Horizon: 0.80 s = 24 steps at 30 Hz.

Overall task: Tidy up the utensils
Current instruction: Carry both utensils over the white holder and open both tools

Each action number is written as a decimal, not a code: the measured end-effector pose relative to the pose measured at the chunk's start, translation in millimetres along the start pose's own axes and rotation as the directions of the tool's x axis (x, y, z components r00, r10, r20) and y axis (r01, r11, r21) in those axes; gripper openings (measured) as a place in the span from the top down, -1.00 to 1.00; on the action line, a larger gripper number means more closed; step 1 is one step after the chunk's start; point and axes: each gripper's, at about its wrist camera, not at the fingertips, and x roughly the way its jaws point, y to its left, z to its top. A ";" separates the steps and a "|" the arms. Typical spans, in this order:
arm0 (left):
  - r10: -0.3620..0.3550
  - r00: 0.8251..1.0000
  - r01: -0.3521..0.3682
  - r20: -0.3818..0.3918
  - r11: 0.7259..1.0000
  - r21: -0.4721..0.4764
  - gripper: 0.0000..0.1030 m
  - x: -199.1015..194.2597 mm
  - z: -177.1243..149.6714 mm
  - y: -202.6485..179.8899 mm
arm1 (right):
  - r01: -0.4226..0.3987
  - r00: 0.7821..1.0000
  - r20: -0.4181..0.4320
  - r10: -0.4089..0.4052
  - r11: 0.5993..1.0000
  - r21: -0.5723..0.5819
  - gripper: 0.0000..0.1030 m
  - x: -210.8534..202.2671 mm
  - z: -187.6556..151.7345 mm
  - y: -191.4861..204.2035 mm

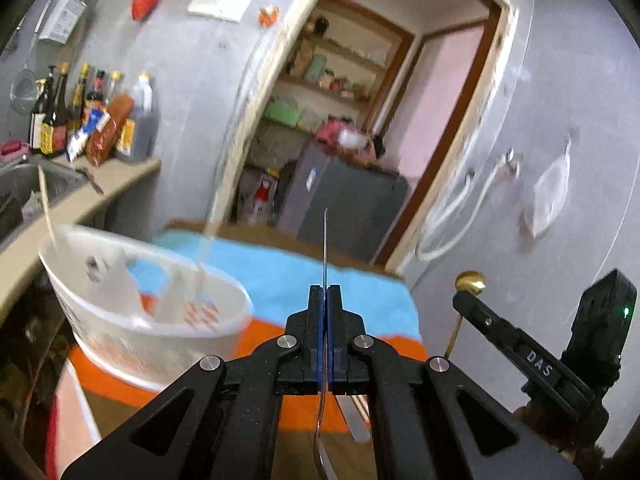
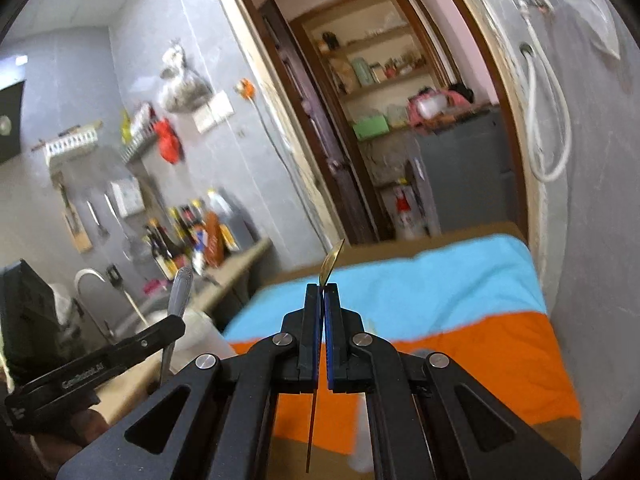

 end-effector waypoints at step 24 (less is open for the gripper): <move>0.192 0.925 -0.145 0.328 0.976 -0.161 1.00 -24.9 76.8 189.2 | -0.155 0.977 0.103 0.189 0.950 -0.272 0.98 117.4 -6.1 140.0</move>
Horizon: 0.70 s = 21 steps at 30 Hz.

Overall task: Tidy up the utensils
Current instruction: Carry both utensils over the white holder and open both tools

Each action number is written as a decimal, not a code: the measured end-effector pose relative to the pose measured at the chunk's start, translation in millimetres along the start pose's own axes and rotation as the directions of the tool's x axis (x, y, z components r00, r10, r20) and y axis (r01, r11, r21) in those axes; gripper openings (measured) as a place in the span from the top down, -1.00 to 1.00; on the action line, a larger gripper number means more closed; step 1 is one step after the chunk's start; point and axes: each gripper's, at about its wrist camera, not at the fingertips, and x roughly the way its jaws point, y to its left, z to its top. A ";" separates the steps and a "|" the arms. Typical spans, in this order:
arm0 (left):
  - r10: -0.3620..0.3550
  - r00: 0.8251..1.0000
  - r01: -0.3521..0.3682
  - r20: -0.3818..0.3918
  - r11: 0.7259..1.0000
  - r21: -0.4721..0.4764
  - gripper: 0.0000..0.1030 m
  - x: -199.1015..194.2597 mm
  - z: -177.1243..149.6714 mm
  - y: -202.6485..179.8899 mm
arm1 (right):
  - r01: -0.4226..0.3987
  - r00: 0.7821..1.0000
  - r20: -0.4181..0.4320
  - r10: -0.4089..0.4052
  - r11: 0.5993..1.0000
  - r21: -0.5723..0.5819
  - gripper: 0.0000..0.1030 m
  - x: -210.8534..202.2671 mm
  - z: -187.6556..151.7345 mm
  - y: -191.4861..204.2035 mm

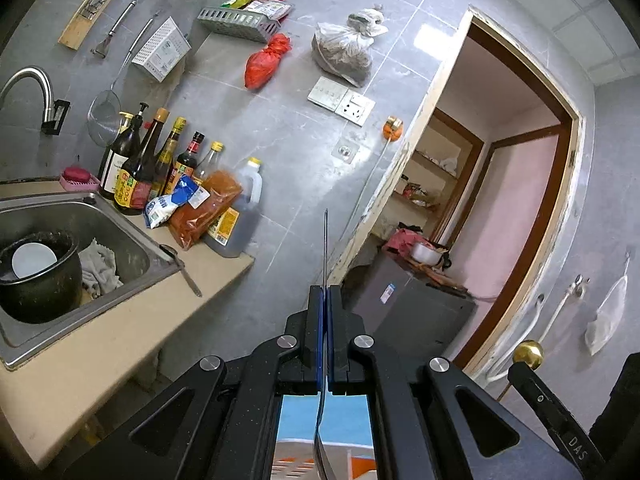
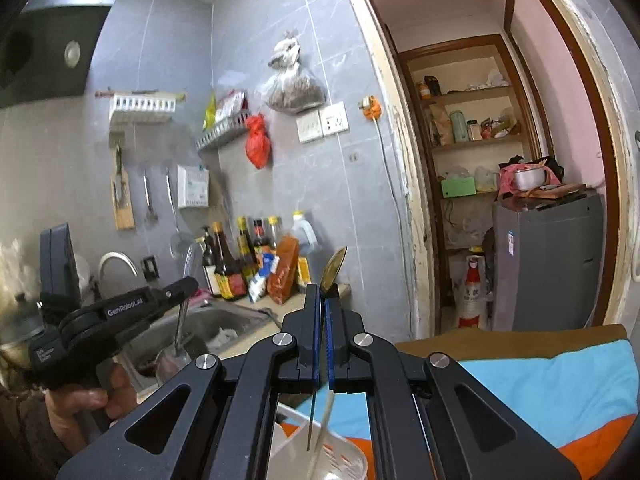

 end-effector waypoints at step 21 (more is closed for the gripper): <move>-0.047 0.993 0.063 -0.112 0.987 0.145 0.98 3.3 -39.4 -7.8 | 0.018 0.993 -0.121 -0.014 0.999 0.032 0.92 4.1 -33.1 -9.2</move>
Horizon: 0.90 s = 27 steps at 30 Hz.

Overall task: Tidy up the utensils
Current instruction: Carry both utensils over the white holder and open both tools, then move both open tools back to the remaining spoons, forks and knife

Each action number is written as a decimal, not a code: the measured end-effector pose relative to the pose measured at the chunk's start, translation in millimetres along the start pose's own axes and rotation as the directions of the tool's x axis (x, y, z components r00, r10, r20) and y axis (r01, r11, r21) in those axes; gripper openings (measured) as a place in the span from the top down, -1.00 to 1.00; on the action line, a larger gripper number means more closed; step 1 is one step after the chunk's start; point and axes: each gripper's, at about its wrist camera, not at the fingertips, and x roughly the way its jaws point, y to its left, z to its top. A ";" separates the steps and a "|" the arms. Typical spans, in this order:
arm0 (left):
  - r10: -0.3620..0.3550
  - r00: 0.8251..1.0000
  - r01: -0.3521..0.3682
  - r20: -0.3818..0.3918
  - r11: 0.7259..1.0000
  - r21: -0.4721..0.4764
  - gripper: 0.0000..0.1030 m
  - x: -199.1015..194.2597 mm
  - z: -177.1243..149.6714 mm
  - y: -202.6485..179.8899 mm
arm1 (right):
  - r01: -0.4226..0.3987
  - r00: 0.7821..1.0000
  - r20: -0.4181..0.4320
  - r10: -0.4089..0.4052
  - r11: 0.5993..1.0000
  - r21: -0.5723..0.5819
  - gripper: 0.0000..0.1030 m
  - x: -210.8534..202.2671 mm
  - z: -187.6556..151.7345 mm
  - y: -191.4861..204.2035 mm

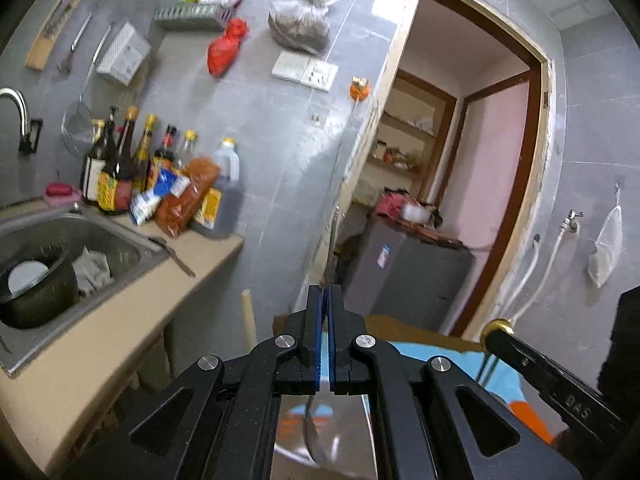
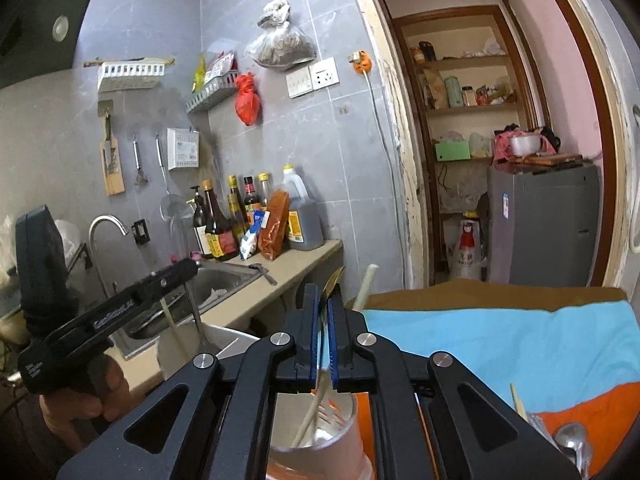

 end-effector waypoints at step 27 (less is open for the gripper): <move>0.030 0.999 -0.033 0.022 0.994 0.103 -0.91 -48.6 34.2 -125.9 | 0.159 0.979 0.126 -0.163 0.986 0.046 -0.82 -133.7 63.5 -63.2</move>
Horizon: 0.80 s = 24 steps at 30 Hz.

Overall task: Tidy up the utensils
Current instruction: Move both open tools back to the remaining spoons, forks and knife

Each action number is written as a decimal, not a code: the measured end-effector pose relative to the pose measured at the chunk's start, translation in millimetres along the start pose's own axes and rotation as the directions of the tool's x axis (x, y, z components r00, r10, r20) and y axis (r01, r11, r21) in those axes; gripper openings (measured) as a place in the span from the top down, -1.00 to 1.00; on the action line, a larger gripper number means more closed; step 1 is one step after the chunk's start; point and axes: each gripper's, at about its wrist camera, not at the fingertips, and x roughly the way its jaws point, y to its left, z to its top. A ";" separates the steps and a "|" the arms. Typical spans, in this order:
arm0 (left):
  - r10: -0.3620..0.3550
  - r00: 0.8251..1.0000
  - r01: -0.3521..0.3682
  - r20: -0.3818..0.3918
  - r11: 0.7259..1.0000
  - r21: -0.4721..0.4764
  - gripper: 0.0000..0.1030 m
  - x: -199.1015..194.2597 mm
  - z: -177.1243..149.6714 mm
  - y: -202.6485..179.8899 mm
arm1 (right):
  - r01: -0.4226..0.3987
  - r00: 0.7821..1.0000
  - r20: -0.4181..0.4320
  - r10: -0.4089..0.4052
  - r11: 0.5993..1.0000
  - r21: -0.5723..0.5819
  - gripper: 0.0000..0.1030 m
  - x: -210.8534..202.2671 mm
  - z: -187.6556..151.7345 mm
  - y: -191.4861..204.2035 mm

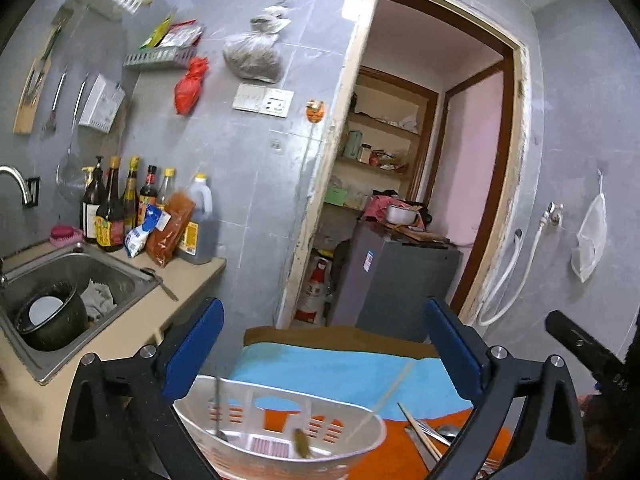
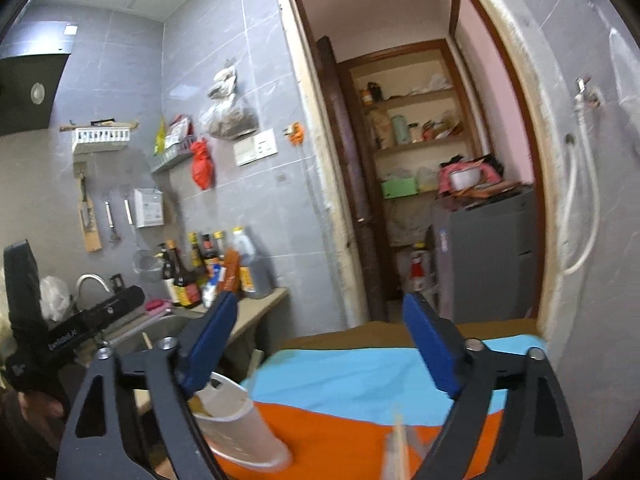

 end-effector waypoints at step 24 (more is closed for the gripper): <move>-0.075 0.959 0.107 -0.273 0.989 0.102 -0.91 56.4 -115.9 -128.8 | 0.226 0.965 -0.139 -0.222 0.974 0.007 -1.00 -58.7 -60.0 -137.8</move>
